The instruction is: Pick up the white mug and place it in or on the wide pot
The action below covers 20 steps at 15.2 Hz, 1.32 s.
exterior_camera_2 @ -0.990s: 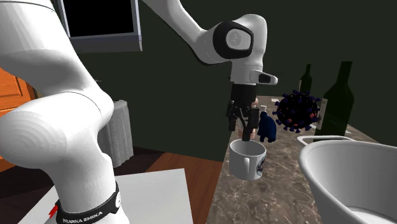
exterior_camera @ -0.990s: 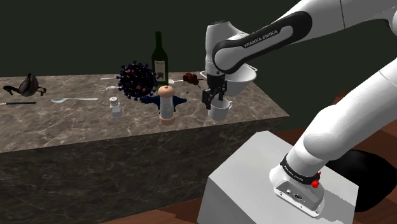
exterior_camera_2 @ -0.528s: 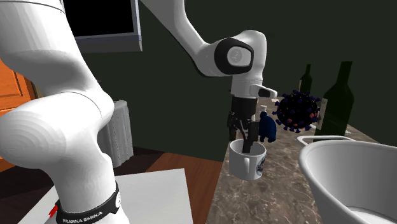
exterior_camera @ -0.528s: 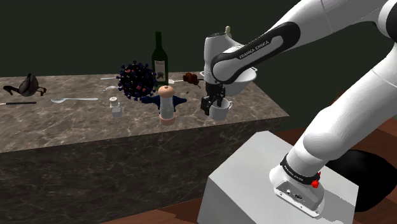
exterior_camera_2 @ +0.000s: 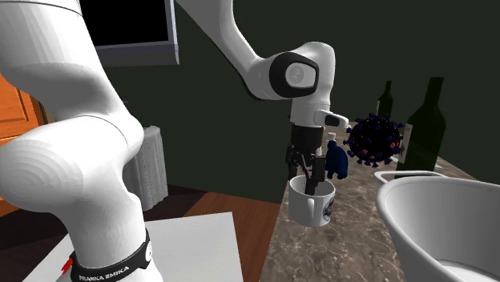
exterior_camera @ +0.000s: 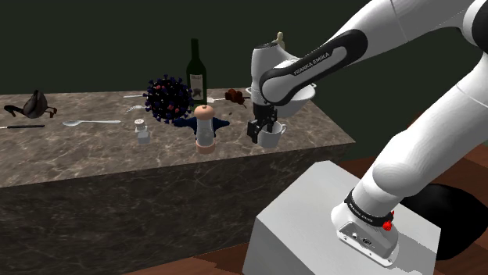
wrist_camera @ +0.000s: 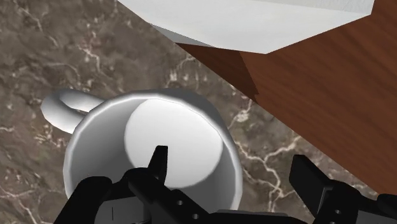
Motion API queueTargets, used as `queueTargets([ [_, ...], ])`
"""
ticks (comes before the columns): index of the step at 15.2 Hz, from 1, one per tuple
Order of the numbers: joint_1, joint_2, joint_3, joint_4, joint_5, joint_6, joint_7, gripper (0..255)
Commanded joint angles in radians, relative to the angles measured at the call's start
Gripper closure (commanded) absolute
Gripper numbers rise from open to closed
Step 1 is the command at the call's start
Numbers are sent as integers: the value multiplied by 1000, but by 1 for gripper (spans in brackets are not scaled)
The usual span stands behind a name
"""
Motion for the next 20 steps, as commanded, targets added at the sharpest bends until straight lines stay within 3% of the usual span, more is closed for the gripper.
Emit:
queueTargets([
  [1, 0, 0, 0, 0, 0, 0, 0, 255],
  [10, 0, 0, 0, 0, 0, 0, 0, 255],
  [20, 4, -85, -9, 65, 20, -148, -23, 255],
])
